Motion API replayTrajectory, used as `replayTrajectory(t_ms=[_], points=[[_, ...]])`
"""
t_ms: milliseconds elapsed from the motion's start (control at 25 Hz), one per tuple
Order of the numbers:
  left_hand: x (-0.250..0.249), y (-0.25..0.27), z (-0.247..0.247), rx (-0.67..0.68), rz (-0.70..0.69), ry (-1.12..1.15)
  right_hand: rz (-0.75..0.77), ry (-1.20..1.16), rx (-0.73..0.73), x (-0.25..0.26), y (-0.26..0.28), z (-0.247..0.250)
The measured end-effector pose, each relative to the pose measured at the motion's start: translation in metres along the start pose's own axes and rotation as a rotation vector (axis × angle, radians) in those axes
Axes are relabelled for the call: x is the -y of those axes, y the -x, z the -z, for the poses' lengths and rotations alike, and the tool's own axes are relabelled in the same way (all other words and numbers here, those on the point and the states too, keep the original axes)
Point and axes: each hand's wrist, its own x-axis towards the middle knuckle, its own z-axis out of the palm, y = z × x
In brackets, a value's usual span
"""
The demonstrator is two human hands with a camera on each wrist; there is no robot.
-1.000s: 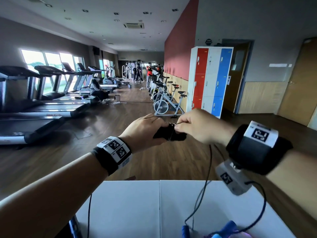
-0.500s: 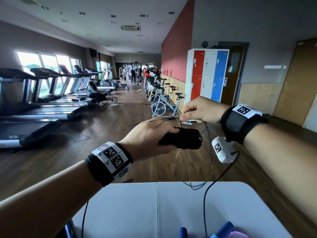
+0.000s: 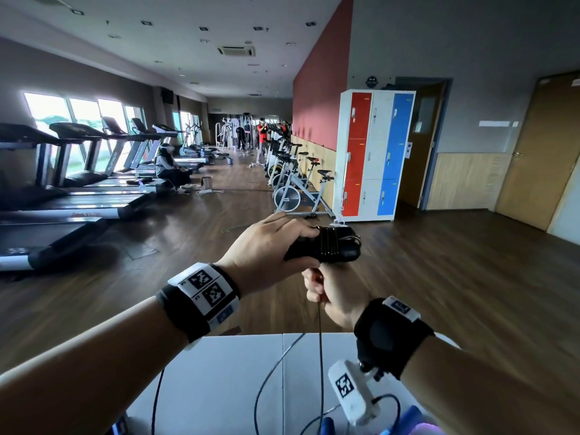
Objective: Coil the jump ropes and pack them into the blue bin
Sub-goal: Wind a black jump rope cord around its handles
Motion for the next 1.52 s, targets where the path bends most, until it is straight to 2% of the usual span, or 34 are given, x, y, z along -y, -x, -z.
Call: replayTrajectory(t_ms=[160, 320, 440, 560, 760, 960, 1080, 1320, 1520], points=[[0.013, 0.005, -0.004, -0.003, 0.051, -0.050, 0.087, 0.070, 0.031, -0.004, 0.013, 0.000], [0.013, 0.008, -0.008, 0.024, 0.054, -0.115, -0.044, -0.126, 0.041, 0.004, 0.012, 0.000], [0.010, 0.008, -0.012, 0.059, 0.040, -0.116, -0.008, -0.123, -0.093, -0.001, 0.011, -0.007], [0.011, 0.009, -0.012, 0.078, 0.038, -0.164, 0.024, -0.123, -0.143, -0.004, 0.011, -0.010], [0.012, 0.018, -0.012, 0.102, 0.056, -0.394, -0.028, -0.110, -0.161, -0.003, 0.011, -0.012], [0.023, 0.017, -0.015, 0.072, 0.005, -0.402, -0.119, -0.088, -0.079, -0.002, 0.015, -0.014], [0.034, 0.017, -0.014, 0.093, -0.001, -0.377, -0.105, 0.206, -0.017, 0.005, 0.026, -0.007], [0.046, 0.021, -0.015, 0.195, 0.041, -0.369, 0.190, 1.071, 0.077, 0.050, 0.034, 0.004], [0.041, 0.019, -0.015, 0.202, -0.031, -0.339, 0.218, 1.318, 0.203, 0.112, 0.011, 0.007]])
